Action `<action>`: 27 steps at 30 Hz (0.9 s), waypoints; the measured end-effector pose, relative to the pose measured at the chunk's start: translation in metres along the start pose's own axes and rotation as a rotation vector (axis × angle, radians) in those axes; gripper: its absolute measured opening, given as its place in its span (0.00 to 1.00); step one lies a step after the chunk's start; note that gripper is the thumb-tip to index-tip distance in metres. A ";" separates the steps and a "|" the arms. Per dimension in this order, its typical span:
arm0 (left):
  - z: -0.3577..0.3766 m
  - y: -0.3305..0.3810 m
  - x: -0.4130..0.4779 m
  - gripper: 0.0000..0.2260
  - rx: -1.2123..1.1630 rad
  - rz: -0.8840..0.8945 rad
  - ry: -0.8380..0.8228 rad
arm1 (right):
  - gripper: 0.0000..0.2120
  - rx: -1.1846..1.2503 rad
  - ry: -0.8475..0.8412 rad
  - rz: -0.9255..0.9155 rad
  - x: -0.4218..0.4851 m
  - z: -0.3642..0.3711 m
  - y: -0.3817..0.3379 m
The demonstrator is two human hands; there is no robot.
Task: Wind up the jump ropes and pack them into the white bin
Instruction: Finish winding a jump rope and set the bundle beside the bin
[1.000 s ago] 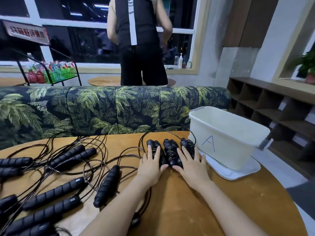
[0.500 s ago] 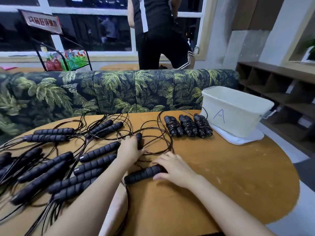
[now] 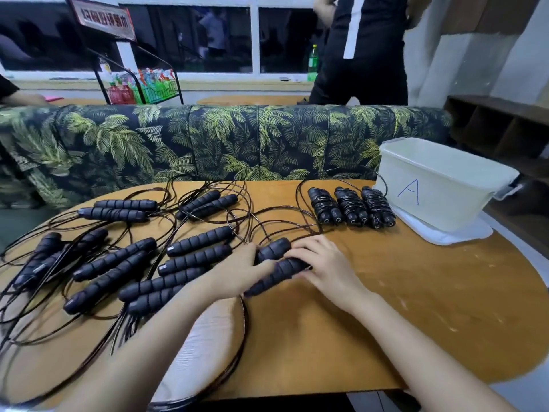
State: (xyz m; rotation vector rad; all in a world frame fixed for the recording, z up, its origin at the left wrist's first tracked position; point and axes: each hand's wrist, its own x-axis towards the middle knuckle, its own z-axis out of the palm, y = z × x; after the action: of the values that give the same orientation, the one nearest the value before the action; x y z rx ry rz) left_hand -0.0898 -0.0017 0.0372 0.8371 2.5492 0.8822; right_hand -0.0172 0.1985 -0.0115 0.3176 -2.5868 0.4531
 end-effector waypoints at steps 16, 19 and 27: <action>0.048 -0.025 -0.025 0.29 0.688 0.282 0.400 | 0.45 0.156 -0.141 0.158 -0.026 -0.021 -0.014; 0.049 -0.030 -0.025 0.32 0.746 0.361 0.461 | 0.44 0.091 -0.363 0.223 -0.023 -0.030 -0.018; 0.052 -0.033 -0.031 0.34 0.744 0.365 0.484 | 0.34 0.398 -0.396 0.343 -0.032 -0.012 -0.029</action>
State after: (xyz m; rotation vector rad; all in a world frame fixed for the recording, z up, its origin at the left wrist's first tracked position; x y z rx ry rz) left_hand -0.0555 -0.0187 -0.0202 1.4809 3.2742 0.1874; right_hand 0.0243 0.1808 -0.0100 0.0967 -2.9331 1.1357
